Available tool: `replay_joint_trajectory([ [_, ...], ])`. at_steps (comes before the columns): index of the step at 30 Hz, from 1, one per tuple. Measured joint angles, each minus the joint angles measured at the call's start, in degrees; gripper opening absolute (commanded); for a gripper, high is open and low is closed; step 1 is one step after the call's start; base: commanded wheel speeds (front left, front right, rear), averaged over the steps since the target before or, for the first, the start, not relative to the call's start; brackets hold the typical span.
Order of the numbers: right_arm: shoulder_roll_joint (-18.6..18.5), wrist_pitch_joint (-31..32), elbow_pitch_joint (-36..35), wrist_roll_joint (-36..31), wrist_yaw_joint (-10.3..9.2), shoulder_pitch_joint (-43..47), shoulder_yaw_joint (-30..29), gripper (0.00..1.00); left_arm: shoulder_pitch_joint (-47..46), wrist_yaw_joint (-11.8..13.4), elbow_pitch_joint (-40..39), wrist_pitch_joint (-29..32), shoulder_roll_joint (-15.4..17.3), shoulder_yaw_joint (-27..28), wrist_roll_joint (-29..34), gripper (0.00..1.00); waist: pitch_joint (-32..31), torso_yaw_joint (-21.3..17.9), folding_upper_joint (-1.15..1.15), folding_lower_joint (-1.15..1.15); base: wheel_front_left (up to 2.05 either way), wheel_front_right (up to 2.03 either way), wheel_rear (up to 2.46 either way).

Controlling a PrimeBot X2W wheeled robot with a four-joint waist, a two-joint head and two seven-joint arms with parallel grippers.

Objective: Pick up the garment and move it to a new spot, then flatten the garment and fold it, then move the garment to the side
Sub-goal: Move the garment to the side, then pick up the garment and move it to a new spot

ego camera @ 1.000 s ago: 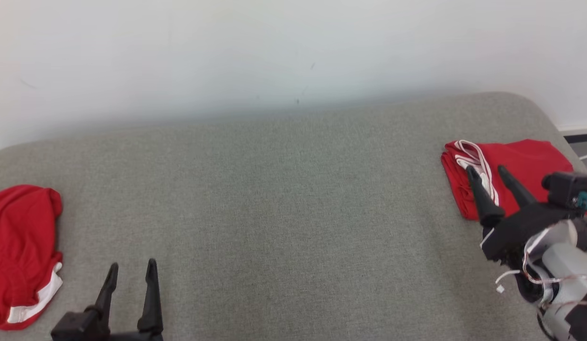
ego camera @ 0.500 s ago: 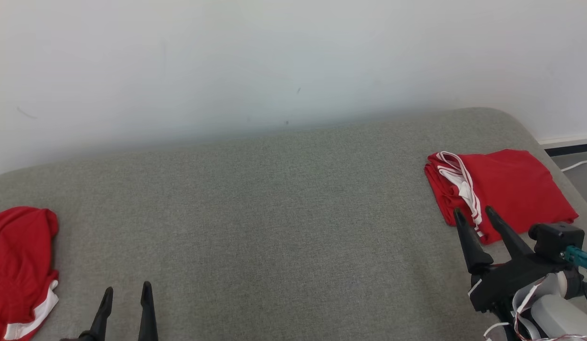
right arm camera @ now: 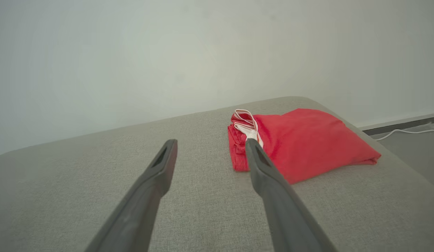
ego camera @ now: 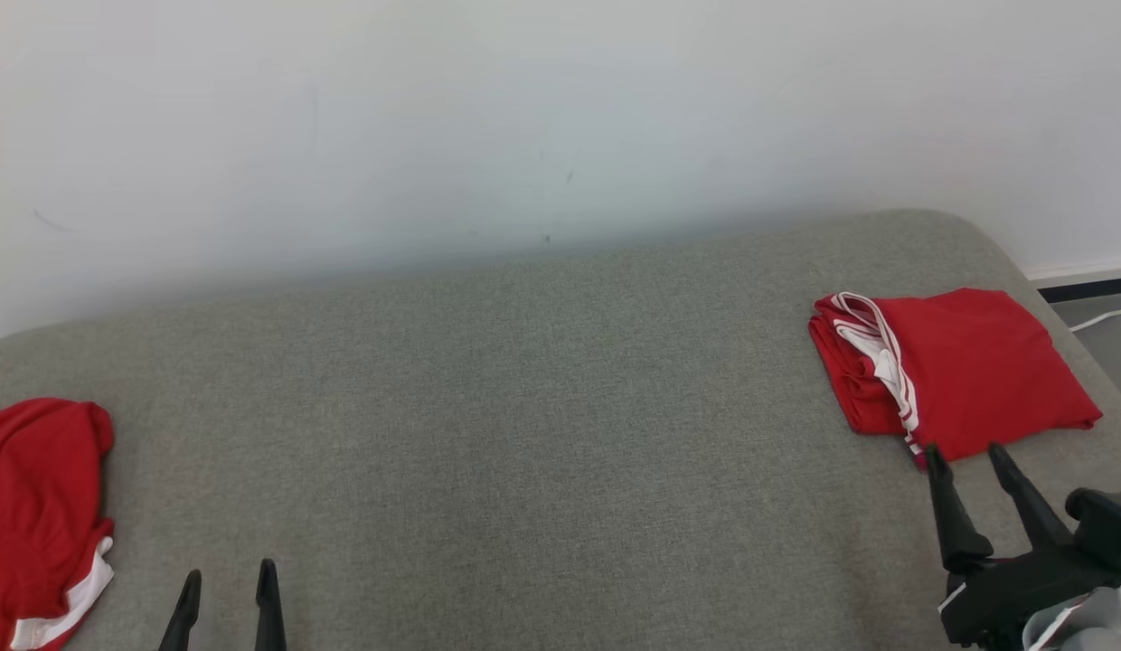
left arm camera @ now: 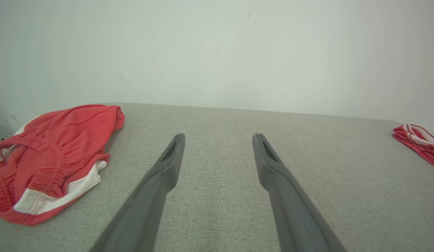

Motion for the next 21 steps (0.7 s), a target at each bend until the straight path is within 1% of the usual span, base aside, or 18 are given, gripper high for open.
replay_joint_trajectory([
  [2,0.5,0.0,0.1,-1.3,0.00,0.6,-1.6,1.00,0.7,0.1,-0.1,0.0,0.0,0.3,0.0,1.00,-0.1,0.1,0.00,0.00,0.00,0.00,0.00],
  [10,2.1,0.0,-0.7,-4.4,0.00,1.5,-4.5,1.00,1.7,0.5,-0.9,0.6,0.0,1.6,0.1,1.00,-0.2,0.3,0.00,0.00,0.00,0.00,0.00],
  [15,3.2,0.0,-1.9,-6.3,0.00,3.1,-5.3,1.00,1.7,0.5,-1.5,1.0,0.0,1.7,1.7,1.00,-0.2,0.5,0.00,0.00,0.00,0.00,0.00],
  [21,3.7,0.0,-2.4,-8.3,0.00,3.3,-6.2,1.00,1.7,0.5,-2.2,1.8,0.0,1.8,2.1,1.00,-0.1,0.6,0.00,0.00,0.00,0.00,0.00],
])
